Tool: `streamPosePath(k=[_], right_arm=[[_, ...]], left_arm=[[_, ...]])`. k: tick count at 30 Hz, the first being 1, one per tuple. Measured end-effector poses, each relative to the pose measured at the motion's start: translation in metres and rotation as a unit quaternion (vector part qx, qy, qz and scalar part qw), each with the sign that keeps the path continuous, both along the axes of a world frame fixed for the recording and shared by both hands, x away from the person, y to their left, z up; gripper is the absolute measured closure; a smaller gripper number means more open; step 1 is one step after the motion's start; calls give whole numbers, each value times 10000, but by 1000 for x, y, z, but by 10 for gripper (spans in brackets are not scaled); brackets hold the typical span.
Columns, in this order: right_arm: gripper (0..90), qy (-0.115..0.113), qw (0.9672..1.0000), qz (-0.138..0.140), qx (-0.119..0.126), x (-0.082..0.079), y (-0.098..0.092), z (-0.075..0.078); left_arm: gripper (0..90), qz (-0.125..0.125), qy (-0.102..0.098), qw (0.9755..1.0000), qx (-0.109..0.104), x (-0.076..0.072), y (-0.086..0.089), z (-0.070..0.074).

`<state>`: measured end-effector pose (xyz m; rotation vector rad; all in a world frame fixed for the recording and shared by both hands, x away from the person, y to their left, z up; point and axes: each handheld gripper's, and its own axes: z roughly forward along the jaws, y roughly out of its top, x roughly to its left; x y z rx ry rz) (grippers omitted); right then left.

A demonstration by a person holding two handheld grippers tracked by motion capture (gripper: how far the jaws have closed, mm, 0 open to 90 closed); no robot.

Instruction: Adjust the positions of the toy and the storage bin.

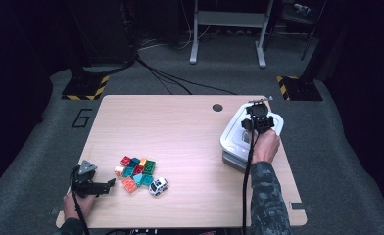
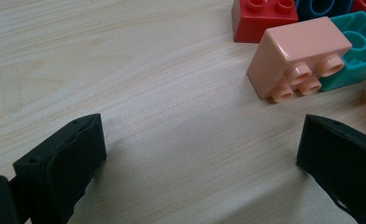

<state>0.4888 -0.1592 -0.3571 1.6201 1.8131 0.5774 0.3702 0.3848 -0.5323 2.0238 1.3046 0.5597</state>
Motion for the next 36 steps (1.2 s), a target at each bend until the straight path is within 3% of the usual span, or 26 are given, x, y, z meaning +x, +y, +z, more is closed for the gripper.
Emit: streamPosePath(k=[10,15,36], right_arm=[[529,60,10000,62,-21,-2,-3,2],[541,64,9998,79,162,-7,-8,2],[611,134,9996,228,131,-20,-16,5]], left_arm=[[10,1,0,10000,0,0,0,0],[10,1,1,10000,-1,0,0,0],[12,-2,-4,10000,-6,0,0,0]])
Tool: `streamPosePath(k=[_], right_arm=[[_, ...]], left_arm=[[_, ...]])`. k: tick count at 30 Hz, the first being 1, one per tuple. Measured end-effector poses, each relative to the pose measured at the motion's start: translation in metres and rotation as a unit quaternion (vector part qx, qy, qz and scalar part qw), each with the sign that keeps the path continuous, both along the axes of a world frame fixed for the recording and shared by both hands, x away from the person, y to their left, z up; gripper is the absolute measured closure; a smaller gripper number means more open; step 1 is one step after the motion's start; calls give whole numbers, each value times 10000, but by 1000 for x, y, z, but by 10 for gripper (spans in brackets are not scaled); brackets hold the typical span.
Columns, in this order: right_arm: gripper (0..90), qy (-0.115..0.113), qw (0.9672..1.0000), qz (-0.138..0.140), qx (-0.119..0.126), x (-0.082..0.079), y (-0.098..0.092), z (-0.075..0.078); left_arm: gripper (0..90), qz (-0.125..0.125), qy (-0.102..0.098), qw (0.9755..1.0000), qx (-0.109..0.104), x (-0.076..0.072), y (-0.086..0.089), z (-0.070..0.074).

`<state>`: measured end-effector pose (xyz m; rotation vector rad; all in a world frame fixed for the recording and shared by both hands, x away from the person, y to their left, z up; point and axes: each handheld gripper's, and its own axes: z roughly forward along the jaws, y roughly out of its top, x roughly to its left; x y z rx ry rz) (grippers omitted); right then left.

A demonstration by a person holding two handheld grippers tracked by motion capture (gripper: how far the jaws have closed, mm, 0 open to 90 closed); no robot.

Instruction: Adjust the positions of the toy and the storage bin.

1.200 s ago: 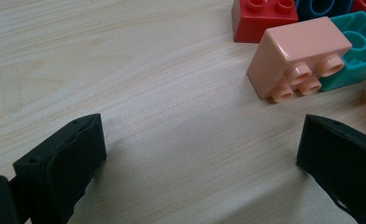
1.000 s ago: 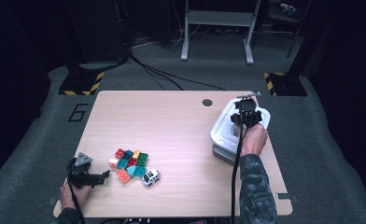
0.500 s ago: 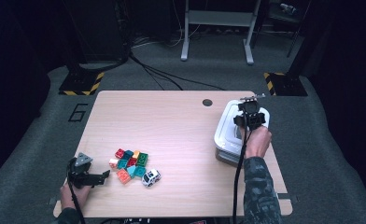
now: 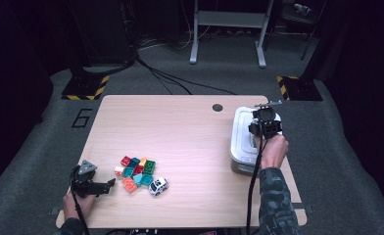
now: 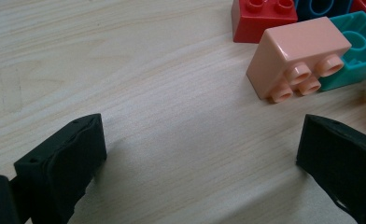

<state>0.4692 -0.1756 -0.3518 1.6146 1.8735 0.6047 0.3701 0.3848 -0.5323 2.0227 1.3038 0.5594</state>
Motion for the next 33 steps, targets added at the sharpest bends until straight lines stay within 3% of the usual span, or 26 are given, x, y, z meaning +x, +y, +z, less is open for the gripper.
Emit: streamPosePath(k=[7,12,19,24,28,29,30,33], right_arm=[[605,98,9997,-72,-189,9,3,-2],[618,226,9995,-65,-194,10,0,0],[650,260,9995,104,119,7,-10,0],[661,310,9980,244,485,6,-17,-1],[642,277,9986,249,379,6,-16,-1],[551,253,9988,245,352,6,-15,-1],[519,266,9986,279,361,7,-13,-2],[520,275,9991,288,153,9,-7,-4]], left_arm=[[13,-6,2,10000,-13,0,0,0],[13,-2,0,10000,-4,0,0,0],[13,-3,-1,10000,-3,0,0,0],[13,-9,7,10000,3,0,0,0],[13,-7,3,10000,-1,0,0,0],[13,-4,-7,10000,-8,0,0,0],[13,-5,-10,10000,-10,0,0,0],[13,-6,-5,10000,-7,0,0,0]])
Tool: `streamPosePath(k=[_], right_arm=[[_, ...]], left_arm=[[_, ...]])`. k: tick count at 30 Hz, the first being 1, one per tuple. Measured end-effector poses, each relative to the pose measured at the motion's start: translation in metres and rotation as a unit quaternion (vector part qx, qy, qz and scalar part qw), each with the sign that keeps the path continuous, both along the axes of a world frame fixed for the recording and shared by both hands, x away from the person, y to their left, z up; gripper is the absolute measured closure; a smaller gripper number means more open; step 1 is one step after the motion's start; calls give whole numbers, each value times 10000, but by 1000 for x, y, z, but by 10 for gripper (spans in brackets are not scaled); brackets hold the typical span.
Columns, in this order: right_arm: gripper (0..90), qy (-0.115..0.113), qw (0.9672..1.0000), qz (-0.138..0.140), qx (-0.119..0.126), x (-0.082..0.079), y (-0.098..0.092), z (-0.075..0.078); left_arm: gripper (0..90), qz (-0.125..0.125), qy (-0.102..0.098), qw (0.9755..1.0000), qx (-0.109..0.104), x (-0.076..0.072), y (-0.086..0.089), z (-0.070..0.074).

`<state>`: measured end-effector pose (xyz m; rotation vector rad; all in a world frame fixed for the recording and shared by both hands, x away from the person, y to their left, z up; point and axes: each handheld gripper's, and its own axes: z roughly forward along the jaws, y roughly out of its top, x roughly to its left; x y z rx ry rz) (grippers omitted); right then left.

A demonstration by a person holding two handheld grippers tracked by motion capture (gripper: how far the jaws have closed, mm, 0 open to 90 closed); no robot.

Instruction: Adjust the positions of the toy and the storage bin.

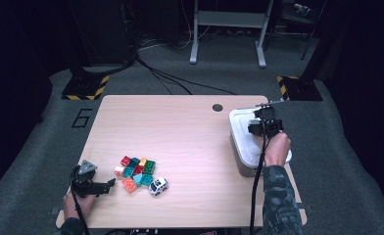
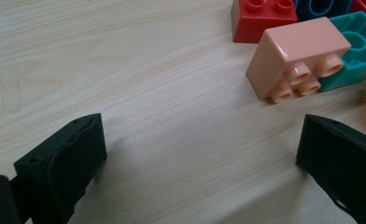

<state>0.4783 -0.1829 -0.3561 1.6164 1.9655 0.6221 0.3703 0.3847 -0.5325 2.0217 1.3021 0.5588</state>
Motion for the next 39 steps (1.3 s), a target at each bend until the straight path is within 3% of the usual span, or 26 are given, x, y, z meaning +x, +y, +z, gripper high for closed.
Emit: streamPosePath(k=[3,7,12,18,24,39], right_arm=[[614,-14,9992,-27,-389,3,6,-4],[660,-44,9989,-104,-457,2,5,-7],[668,-55,9997,-56,-212,2,0,-7],[671,-100,9997,217,59,2,-1,-7],[672,-157,9976,666,134,0,3,-8],[672,-155,9924,1114,498,-2,18,-10]], left_arm=[[13,0,-3,10000,-3,0,0,0],[13,5,-2,10000,-7,0,0,0],[13,-1,12,10000,9,0,0,0],[12,-1,12,10000,8,0,0,0],[13,4,11,10000,12,0,0,0],[13,-1,12,10000,9,0,0,0]])
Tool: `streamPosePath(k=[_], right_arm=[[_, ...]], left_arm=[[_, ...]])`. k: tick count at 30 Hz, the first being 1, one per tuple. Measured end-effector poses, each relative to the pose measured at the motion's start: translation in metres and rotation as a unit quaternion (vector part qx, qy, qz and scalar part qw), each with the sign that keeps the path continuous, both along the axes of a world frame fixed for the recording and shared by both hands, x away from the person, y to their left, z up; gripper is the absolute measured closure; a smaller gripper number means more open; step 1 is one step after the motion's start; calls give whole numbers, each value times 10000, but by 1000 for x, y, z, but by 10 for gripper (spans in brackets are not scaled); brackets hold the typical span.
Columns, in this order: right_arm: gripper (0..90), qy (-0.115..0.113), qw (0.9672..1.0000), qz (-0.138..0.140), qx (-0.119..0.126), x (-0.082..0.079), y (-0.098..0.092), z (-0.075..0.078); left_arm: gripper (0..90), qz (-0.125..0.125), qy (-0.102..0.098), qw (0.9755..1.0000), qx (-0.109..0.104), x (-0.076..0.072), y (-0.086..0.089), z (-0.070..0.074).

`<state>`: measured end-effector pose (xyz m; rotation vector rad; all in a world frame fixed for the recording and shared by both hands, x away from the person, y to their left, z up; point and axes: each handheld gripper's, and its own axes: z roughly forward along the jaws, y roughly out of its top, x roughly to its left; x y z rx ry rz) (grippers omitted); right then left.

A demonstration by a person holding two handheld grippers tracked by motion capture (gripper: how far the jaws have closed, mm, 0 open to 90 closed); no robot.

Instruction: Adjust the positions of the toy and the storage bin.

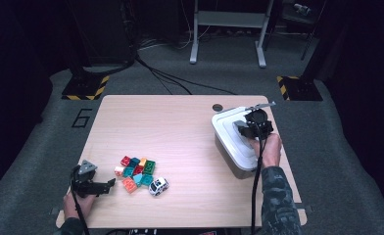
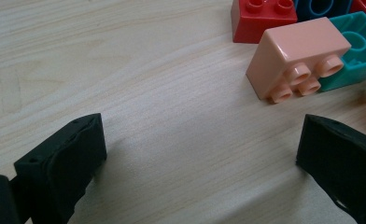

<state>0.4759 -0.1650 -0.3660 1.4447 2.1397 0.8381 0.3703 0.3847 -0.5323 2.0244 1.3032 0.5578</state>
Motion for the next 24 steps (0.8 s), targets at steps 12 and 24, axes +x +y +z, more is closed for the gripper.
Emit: streamPosePath(k=[12,24], right_arm=[[672,-31,9982,570,183,-1,24,-2],[673,-21,9944,1013,295,0,57,-3]], left_arm=[[12,0,0,10000,0,0,0,0],[13,5,-16,10000,-12,0,0,0]])
